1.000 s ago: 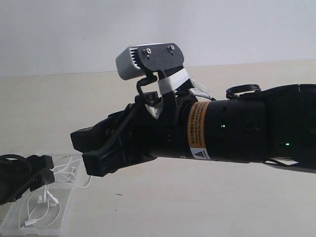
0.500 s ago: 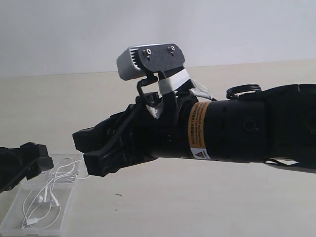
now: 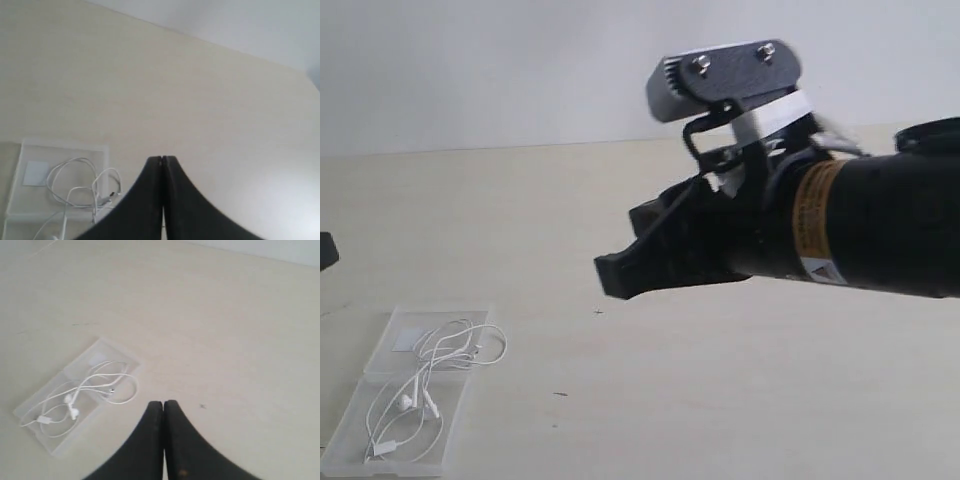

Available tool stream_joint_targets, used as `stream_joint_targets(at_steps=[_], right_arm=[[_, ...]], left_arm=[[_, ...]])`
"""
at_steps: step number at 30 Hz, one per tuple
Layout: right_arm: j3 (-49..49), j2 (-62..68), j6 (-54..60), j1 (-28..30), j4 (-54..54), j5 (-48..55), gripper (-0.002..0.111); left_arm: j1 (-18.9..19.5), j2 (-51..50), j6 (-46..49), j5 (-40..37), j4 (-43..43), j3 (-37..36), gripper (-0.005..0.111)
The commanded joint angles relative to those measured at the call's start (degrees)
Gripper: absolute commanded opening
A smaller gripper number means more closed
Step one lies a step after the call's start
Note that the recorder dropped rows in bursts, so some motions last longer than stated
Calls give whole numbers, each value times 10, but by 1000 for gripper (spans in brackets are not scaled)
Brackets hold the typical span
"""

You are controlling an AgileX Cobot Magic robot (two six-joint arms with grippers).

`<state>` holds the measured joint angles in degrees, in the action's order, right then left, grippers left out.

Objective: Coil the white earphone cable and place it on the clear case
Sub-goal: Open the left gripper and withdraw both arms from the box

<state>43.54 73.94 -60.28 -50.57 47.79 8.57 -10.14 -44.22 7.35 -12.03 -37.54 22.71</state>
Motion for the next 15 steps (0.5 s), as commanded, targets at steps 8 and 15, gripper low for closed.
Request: stream_joint_targets(at_steps=[8, 15], right_arm=[[-48, -187, 8, -1, 10, 156, 0], [-112, -259, 8, -1, -48, 183, 0]], left_arm=[[-2, 192, 17, -183, 21, 0, 0], [-2, 260, 13, -215, 13, -22, 0]])
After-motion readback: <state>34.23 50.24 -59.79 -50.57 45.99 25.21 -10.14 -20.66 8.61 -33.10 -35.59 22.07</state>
